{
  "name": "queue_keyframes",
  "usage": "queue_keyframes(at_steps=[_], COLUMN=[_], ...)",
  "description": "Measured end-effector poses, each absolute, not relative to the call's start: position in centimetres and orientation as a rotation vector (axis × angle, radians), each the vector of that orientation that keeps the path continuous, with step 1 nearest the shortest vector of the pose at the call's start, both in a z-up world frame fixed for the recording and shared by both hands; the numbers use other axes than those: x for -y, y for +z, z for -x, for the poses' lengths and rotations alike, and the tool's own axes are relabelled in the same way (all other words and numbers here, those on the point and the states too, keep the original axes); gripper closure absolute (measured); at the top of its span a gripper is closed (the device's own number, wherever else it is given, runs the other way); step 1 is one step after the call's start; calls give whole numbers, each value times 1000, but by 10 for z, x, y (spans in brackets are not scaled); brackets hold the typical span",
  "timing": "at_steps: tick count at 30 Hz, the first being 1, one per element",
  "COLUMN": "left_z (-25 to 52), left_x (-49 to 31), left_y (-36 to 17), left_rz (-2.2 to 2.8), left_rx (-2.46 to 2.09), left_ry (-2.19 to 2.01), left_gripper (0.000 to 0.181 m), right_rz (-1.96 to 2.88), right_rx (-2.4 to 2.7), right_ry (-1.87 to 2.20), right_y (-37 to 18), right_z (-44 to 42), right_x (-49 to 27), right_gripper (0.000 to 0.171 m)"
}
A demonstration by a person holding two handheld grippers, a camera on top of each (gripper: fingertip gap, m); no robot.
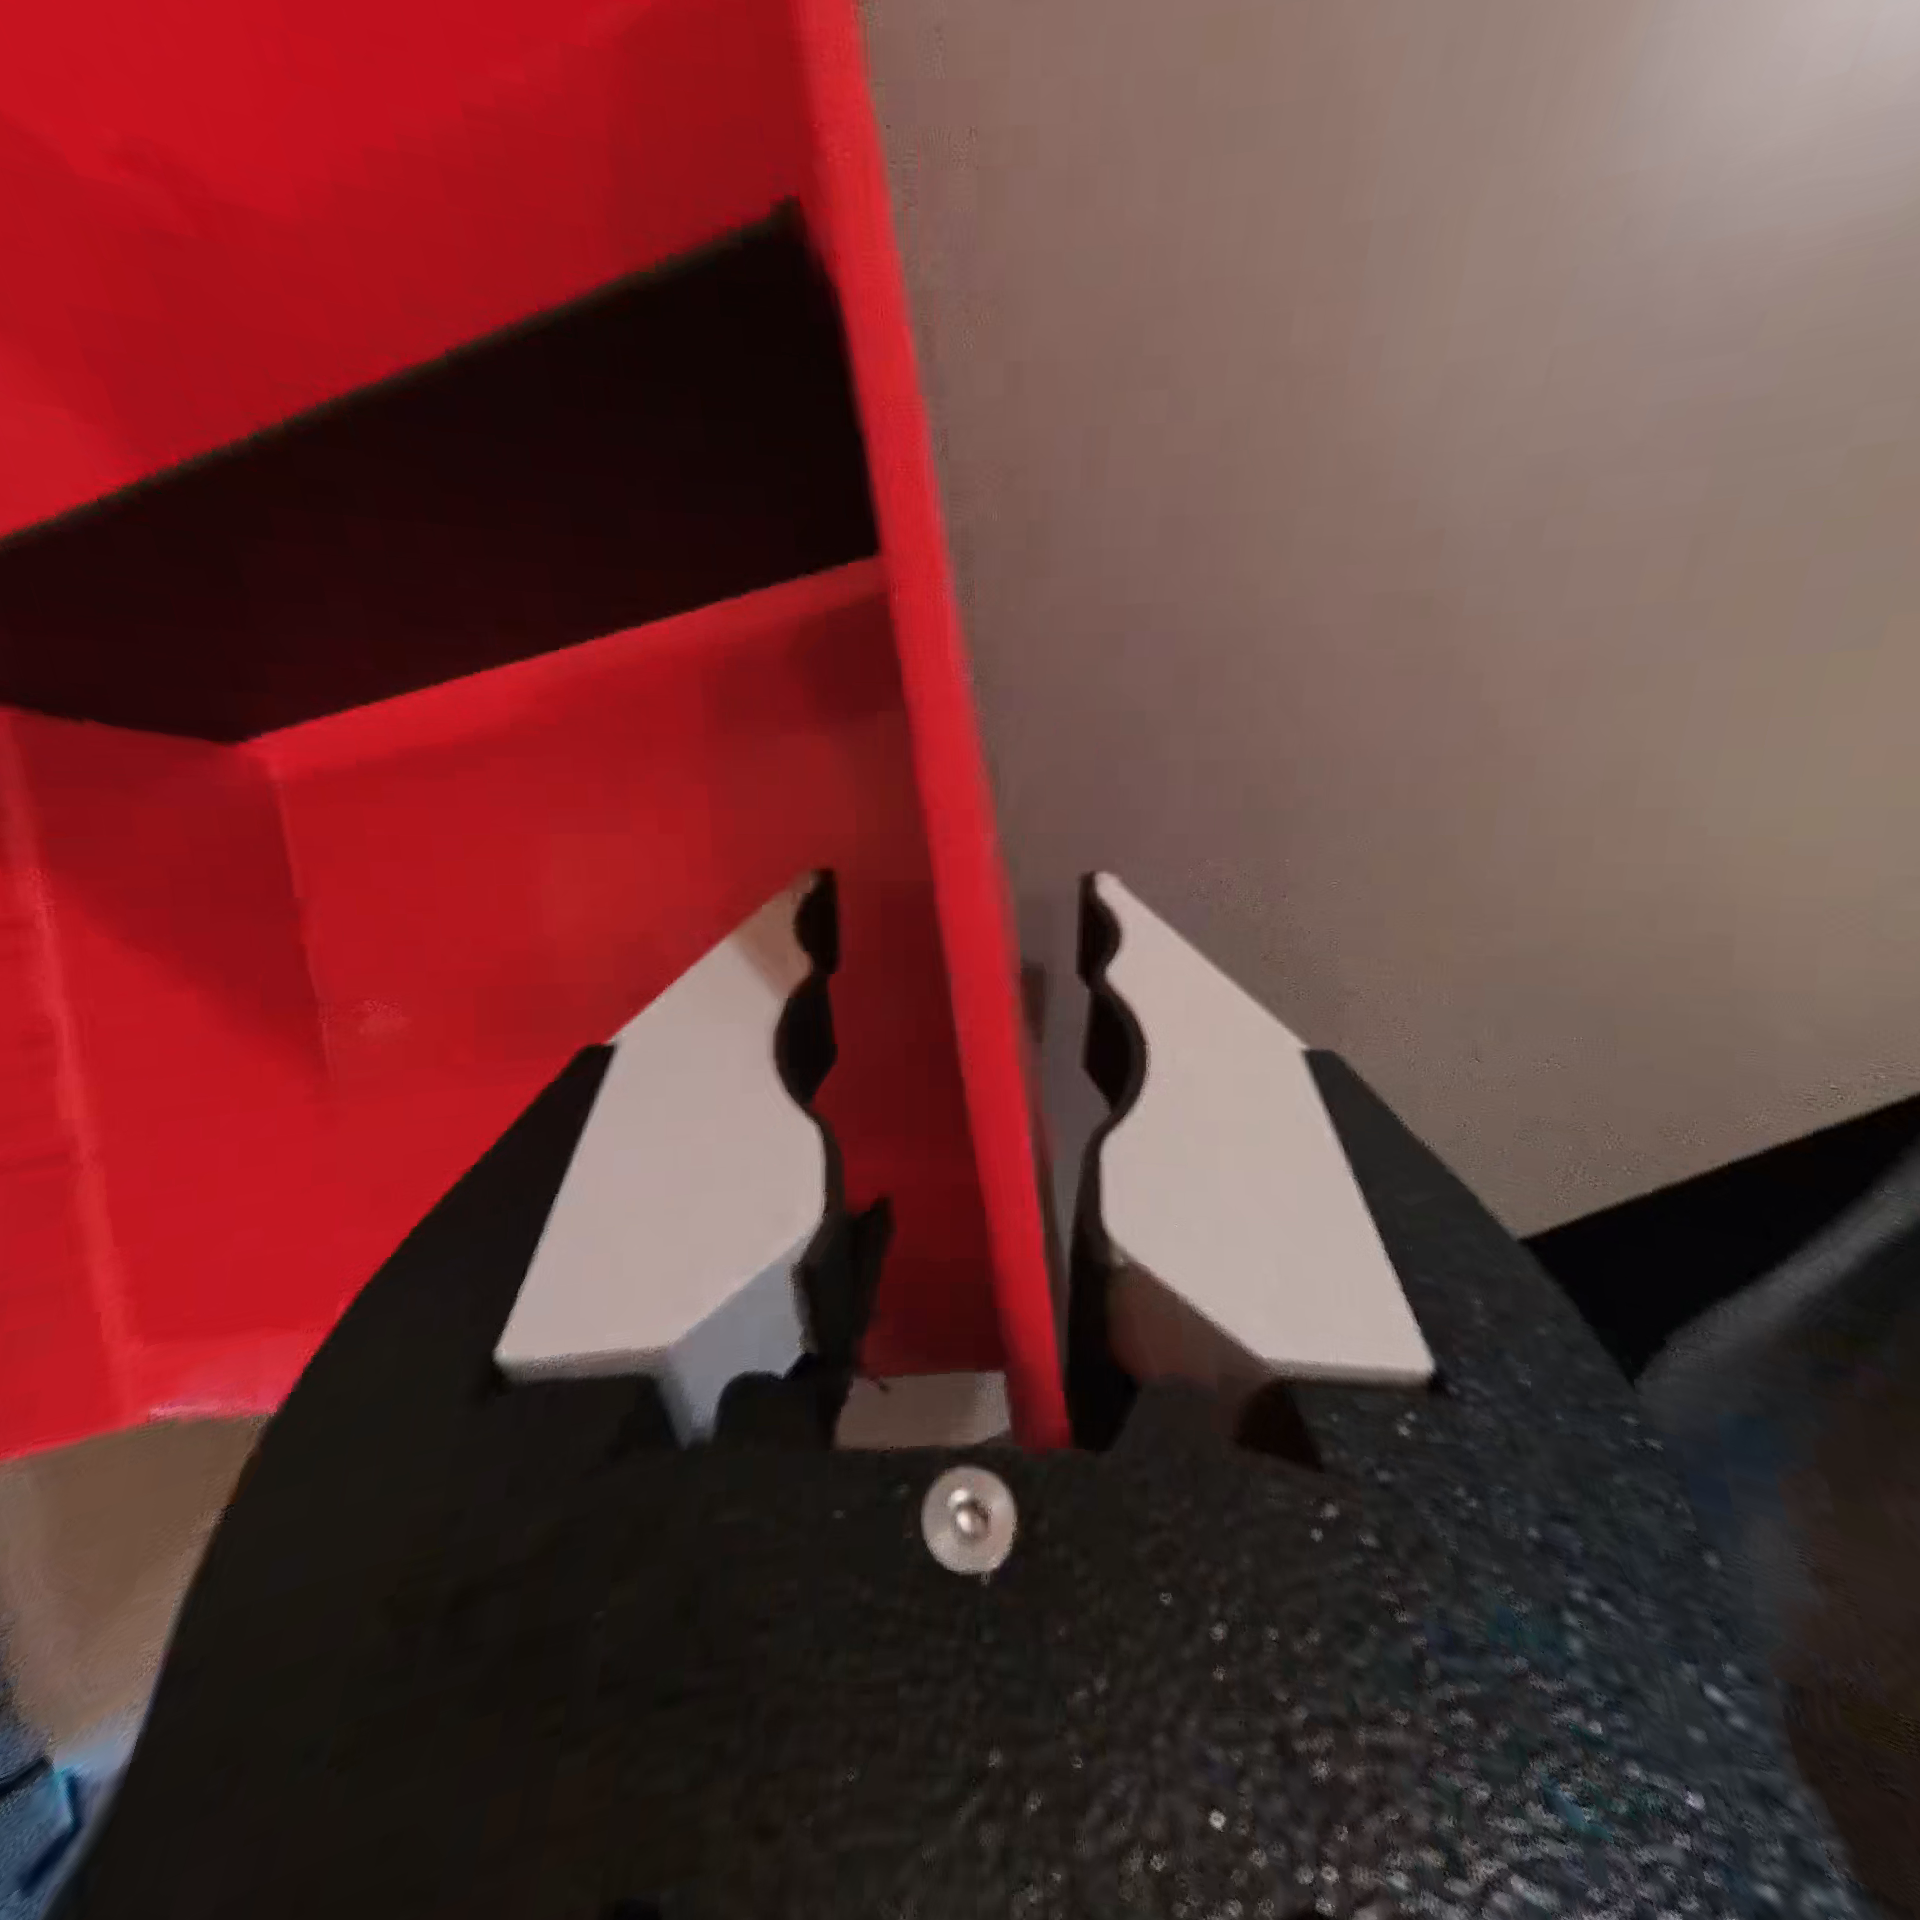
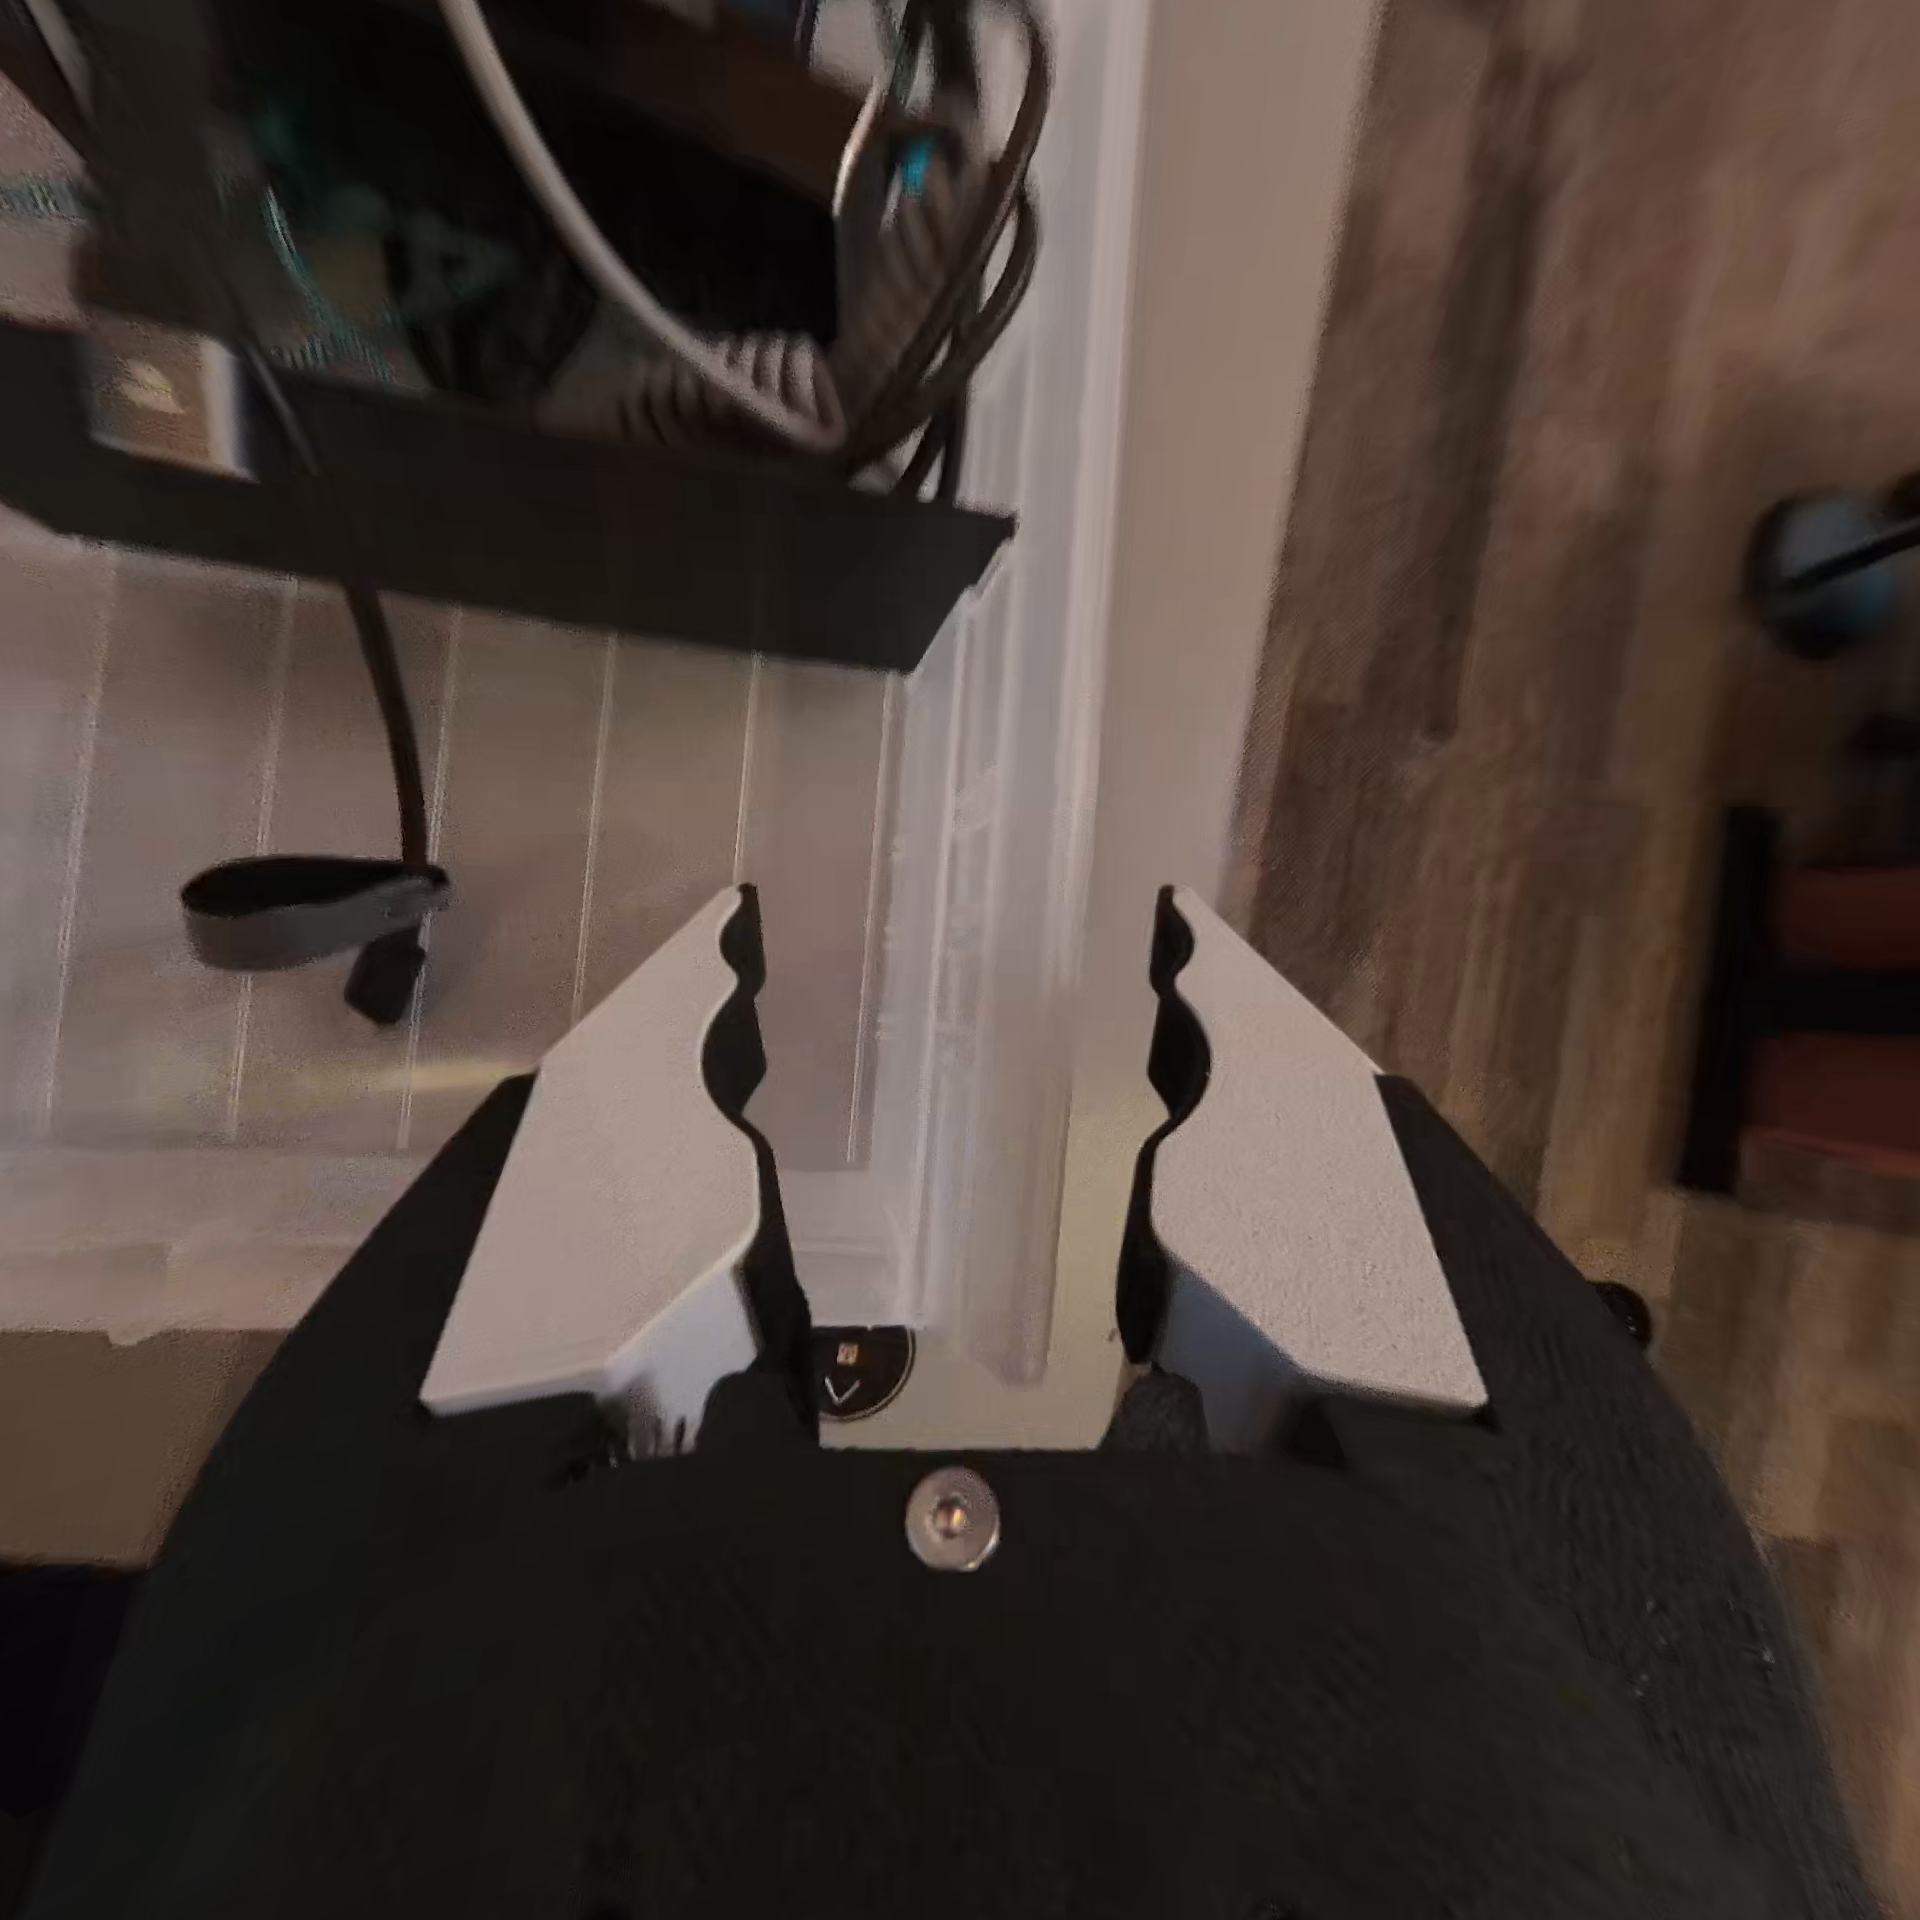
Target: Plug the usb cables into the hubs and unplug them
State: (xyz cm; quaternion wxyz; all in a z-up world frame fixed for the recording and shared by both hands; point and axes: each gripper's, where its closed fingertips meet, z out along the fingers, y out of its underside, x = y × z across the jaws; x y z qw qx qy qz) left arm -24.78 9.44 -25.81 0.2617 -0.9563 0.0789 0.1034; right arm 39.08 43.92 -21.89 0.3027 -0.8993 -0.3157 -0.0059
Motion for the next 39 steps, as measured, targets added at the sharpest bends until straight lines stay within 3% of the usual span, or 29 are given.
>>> queue_keyframes(at_steps=[1, 3, 7, 16, 26, 35, 39], left_z=[243, 239, 248, 230, 211, 225, 208], left_x=[-98, -103, -99, -44, 41, 104, 113], left_y=[-258, -257, -252, -229, -209, -181, -145], left_rz=[2571, 2547, 2493, 2351, 2250, 2327, 2284], left_rx=[-248, -268, -306, -515, -754, -610, -645], left_ry=[249, 224, 356, 285, 105, 157, 180], left_gripper=[152, 162, 177, 178, 178, 178, 178], right_rz=[2439, 2495, 2483, 2377, 2286, 2258, 2136], right_rx=[874, 972, 956, 1053, 1250, 1285, 1335], right_ry=[-7, -21, 131, 250, 357, 388, 618], right_y=[-229, -243, -241, -241, -240, -241, -234], right_z=[-391, -393, -378, -288, -96, 51, 104], right_x=[-440, -441, -440, -431, -421, -368, -328], right_gripper=[103, 141, 165, 167, 167, 167, 131])
